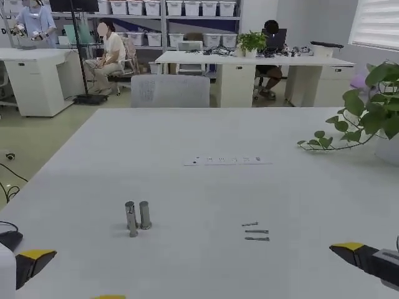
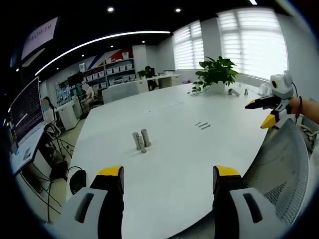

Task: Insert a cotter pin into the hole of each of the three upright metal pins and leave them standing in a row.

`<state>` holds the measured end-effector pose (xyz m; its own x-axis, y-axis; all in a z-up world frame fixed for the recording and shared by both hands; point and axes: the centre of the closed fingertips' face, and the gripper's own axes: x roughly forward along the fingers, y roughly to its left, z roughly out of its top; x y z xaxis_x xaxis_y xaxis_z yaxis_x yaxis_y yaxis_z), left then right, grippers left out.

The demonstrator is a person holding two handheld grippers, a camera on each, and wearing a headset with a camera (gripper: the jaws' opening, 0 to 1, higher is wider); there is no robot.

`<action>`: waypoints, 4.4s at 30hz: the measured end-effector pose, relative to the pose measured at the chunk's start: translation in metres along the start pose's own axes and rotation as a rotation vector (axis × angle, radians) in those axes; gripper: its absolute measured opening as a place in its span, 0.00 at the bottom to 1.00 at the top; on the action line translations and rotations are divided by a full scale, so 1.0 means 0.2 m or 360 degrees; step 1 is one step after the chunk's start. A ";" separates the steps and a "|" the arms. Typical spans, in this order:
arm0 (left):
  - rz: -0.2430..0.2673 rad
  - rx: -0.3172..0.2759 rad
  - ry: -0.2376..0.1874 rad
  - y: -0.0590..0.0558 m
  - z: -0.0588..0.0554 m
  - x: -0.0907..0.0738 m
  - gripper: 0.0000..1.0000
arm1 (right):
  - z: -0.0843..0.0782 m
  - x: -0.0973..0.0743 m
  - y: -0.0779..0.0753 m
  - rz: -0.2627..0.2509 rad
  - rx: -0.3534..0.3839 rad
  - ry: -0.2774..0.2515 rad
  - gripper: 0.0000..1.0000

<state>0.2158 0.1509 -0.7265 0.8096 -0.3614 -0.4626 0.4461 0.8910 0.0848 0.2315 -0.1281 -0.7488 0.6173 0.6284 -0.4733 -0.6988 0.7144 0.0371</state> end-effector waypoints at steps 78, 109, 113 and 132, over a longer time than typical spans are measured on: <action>-0.0005 0.0072 0.0031 0.43 -0.03 0.98 0.20 | 0.07 0.22 -0.08 0.0052 0.0110 -0.0043 0.71; -0.0089 0.0119 0.0026 0.40 -0.05 1.07 0.07 | 0.07 0.31 -0.11 0.0080 0.0121 -0.0021 0.70; -0.0105 0.0178 0.0027 0.39 -0.05 1.07 0.07 | 0.07 0.31 -0.11 0.0081 0.0123 -0.0020 0.70; -0.0316 0.0225 -0.0002 0.22 -0.03 1.03 0.07 | 0.08 0.29 -0.09 0.0089 0.0145 -0.0045 0.70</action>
<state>0.3987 0.1169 -0.8236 0.7011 -0.5260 -0.4813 0.6455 0.7551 0.1151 0.2865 -0.0996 -0.7635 0.5893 0.6754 -0.4433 -0.6973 0.7024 0.1433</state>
